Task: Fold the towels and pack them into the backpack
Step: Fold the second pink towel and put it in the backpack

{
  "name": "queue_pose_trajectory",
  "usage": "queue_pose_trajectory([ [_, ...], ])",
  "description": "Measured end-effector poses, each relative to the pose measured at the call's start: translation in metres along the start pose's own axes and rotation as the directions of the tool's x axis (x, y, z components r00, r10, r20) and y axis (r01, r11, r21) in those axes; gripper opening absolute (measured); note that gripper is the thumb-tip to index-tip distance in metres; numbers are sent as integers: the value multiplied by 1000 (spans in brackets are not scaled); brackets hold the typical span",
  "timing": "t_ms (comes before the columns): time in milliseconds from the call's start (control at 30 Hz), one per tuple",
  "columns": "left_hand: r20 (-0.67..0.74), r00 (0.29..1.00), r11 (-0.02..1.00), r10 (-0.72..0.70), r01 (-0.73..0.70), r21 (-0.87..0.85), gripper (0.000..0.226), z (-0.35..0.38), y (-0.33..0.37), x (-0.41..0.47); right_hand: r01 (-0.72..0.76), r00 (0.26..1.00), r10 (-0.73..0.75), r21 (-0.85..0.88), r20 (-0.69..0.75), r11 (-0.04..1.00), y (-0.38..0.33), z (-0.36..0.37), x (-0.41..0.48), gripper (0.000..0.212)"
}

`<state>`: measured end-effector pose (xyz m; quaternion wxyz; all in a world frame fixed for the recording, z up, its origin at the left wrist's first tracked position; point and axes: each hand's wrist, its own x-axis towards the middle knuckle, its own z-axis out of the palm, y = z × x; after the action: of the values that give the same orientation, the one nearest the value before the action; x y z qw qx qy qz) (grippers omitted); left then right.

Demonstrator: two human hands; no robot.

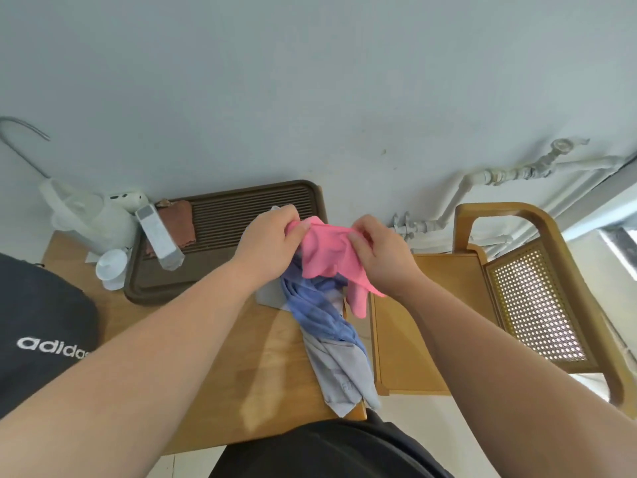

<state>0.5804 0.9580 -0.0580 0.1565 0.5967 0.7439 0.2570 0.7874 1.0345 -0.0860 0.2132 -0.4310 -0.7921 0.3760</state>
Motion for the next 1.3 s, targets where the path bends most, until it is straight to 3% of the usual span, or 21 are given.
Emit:
queue_pose_trajectory([
  [133,-96,993,989,-66,52,-139,30,-29,12,-15,171,984,-167,79,-61,982,-26,-8,4,4],
  [300,-208,963,949,-171,104,-296,28,-60,8,-40,292,956,-294,64,23,954,-63,6,-7,7],
  [467,-126,985,927,-119,64,-369,29,-88,-9,-75,207,943,-217,67,251,976,-92,43,-31,31],
  [567,-34,999,925,-20,5,-380,31,-103,-20,-97,222,949,-212,-19,235,975,-112,77,-42,31],
  [667,-11,999,917,30,-32,-399,31,-121,-43,-121,135,979,-110,-136,173,981,-134,111,-52,28],
  [800,-18,1000,895,-12,3,-446,33,-145,-91,-158,3,961,89,-336,261,942,-143,148,-73,27],
  [967,90,987,944,-132,153,-292,36,-150,-160,-199,6,872,316,-654,373,756,-141,169,-107,11],
  [1033,167,971,957,-172,205,-207,38,-150,-181,-213,50,836,386,-755,390,654,-142,173,-119,23],
  [1100,343,919,967,-193,237,-91,44,-150,-198,-224,118,784,461,-829,416,547,-151,176,-126,31],
  [1133,471,860,972,-198,234,-18,45,-151,-205,-229,156,740,502,-842,446,517,-157,177,-129,35],
  [1233,796,565,972,-217,200,123,30,-152,-217,-239,261,519,621,-800,588,539,-178,184,-134,38],
  [1267,840,500,971,-209,206,119,26,-153,-218,-241,288,470,641,-791,608,539,-182,188,-135,36],
  [1300,860,474,969,-189,231,85,26,-155,-219,-243,300,465,639,-788,613,537,-185,192,-134,33],
])
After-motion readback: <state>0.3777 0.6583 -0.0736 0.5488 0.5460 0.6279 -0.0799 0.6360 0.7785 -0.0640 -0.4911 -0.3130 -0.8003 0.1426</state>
